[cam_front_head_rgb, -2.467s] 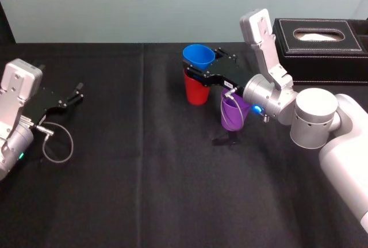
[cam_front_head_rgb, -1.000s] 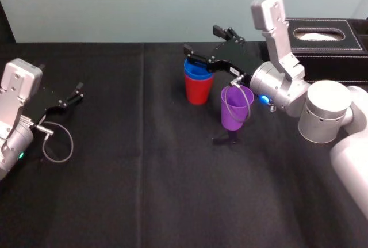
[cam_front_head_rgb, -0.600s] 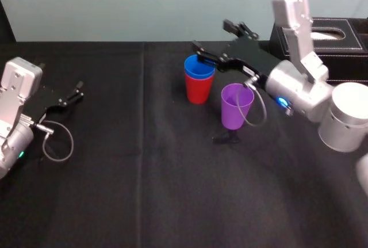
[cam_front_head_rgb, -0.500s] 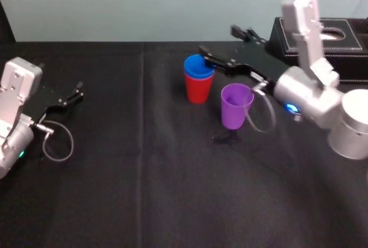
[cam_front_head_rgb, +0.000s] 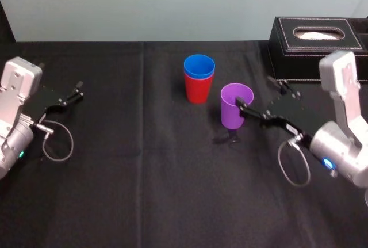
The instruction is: Stack the three plastic cups sequentially using one hand.
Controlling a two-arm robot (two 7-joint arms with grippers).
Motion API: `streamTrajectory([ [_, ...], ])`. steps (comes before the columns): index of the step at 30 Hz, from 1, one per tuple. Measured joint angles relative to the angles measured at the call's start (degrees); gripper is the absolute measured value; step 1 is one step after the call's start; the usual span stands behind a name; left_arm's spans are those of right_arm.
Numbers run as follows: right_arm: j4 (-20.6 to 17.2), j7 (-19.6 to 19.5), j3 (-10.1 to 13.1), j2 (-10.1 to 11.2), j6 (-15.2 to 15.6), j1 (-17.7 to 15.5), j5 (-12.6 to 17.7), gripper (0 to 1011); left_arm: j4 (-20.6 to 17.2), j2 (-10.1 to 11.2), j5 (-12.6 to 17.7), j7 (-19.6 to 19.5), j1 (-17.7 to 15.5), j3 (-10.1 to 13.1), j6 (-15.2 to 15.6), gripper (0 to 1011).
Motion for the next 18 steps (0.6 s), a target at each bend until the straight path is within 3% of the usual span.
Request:
streamTrajectory([
  [8,2.3,0.8,0.4,0.1,-3.1,-1.9,-0.9,1000,0.0,0.0,0.0,0.0,0.0,0.0,0.0,1005],
  [18,5.8,1.4,-0.7,-1.3,-5.0,-0.7,-2.4,1000,0.0,0.0,0.0,0.0,0.0,0.0,0.0,1005],
])
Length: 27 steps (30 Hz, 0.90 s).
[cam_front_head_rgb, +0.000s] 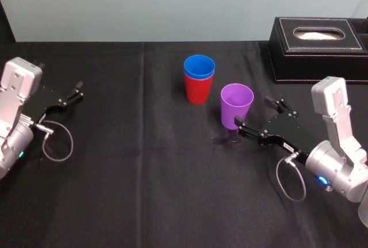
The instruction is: Stack the three plastic cups sequentially using one hand.
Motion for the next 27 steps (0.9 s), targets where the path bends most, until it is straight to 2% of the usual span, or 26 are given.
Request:
streamTrajectory([
  [9,3.8,-0.2,-0.4,-2.5,-2.7,1.9,-1.0,1000,0.0,0.0,0.0,0.0,0.0,0.0,0.0,1005],
  [11,5.7,-0.2,-0.8,-3.7,-3.6,3.1,-1.4,1002,0.0,0.0,0.0,0.0,0.0,0.0,0.0,1005],
  [27,10.4,-0.3,-1.2,-6.9,-4.9,6.2,-1.8,1000,0.0,0.0,0.0,0.0,0.0,0.0,0.0,1005],
])
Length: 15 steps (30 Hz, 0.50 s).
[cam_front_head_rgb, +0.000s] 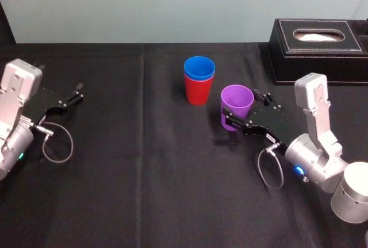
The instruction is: Stack the three plastic cups sequentially using one hand.
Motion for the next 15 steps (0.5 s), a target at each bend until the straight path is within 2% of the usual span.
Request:
streamTrajectory([
  [15,2.0,0.2,-0.6,-1.5,-0.3,1.9,-0.2,1000,0.0,0.0,0.0,0.0,0.0,0.0,0.0,1005],
])
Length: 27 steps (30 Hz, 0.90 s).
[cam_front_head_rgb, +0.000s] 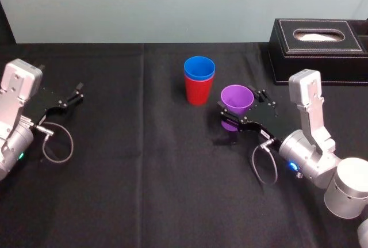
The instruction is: Stack the three plastic cups sequentially using one hand.
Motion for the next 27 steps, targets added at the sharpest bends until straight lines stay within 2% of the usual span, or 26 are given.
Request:
streamTrajectory([
  [19,0.4,0.1,-0.2,-0.5,-0.2,0.4,0.0,1000,0.0,0.0,0.0,0.0,0.0,0.0,0.0,1005],
  [27,0.3,0.1,-0.2,-0.5,-0.1,0.4,0.1,874,0.0,0.0,0.0,0.0,0.0,0.0,0.0,1005],
])
